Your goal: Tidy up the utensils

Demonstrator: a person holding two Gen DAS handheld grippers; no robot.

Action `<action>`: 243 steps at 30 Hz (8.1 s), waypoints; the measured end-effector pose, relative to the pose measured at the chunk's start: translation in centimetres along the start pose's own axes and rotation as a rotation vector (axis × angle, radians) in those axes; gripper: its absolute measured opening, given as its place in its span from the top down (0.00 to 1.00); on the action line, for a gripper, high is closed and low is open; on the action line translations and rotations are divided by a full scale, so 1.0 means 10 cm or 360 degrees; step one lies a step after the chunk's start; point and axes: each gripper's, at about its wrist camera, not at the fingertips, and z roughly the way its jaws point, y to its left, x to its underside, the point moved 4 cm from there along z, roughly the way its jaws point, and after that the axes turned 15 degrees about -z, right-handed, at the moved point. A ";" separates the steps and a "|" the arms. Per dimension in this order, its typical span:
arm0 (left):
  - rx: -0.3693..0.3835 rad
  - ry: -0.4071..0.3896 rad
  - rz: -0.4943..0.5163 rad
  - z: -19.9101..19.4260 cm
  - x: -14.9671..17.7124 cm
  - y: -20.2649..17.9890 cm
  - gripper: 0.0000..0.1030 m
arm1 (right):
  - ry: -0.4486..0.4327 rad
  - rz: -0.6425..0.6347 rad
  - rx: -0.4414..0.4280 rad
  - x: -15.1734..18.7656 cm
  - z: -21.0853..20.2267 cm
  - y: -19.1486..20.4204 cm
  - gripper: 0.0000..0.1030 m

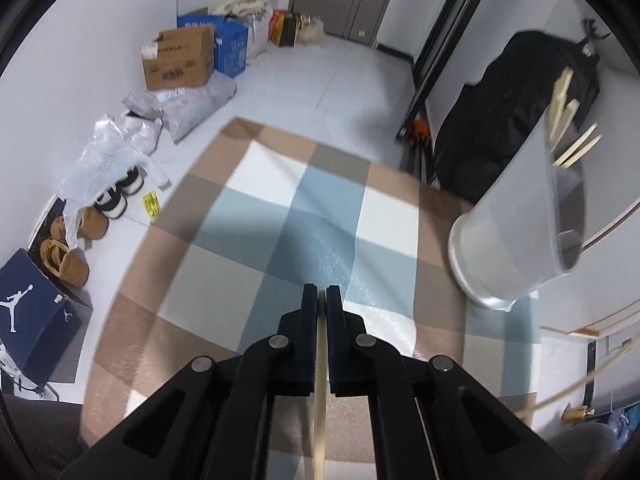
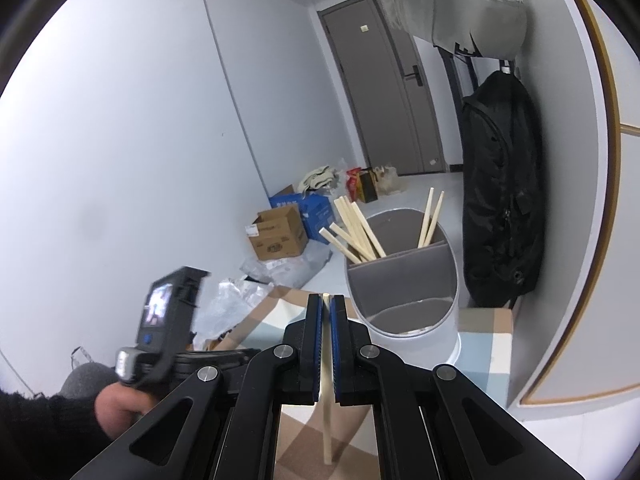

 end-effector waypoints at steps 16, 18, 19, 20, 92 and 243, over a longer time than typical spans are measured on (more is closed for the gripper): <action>0.0321 -0.0351 0.0169 -0.67 -0.10 -0.06 1.00 | -0.0018 0.0012 0.0101 -0.08 -0.09 0.12 0.97; 0.0340 -0.0364 0.0171 -0.72 -0.11 -0.05 1.00 | -0.0020 0.0007 0.0113 -0.10 -0.10 0.13 0.97; 0.0357 -0.0363 0.0173 -0.74 -0.11 -0.05 1.00 | -0.0021 0.0001 0.0117 -0.13 -0.11 0.15 0.97; 0.0368 -0.0368 0.0172 -0.76 -0.11 -0.06 1.00 | -0.0024 -0.0005 0.0120 -0.14 -0.11 0.16 0.97; 0.0702 -0.0316 0.0531 -0.80 -1.10 -1.70 1.00 | -0.0148 -0.0115 0.0175 -1.40 0.74 -0.99 0.97; 0.0376 -0.0931 0.0436 -1.19 0.07 -0.32 0.09 | -0.0269 -0.0136 0.0355 -0.02 -0.60 -0.03 0.00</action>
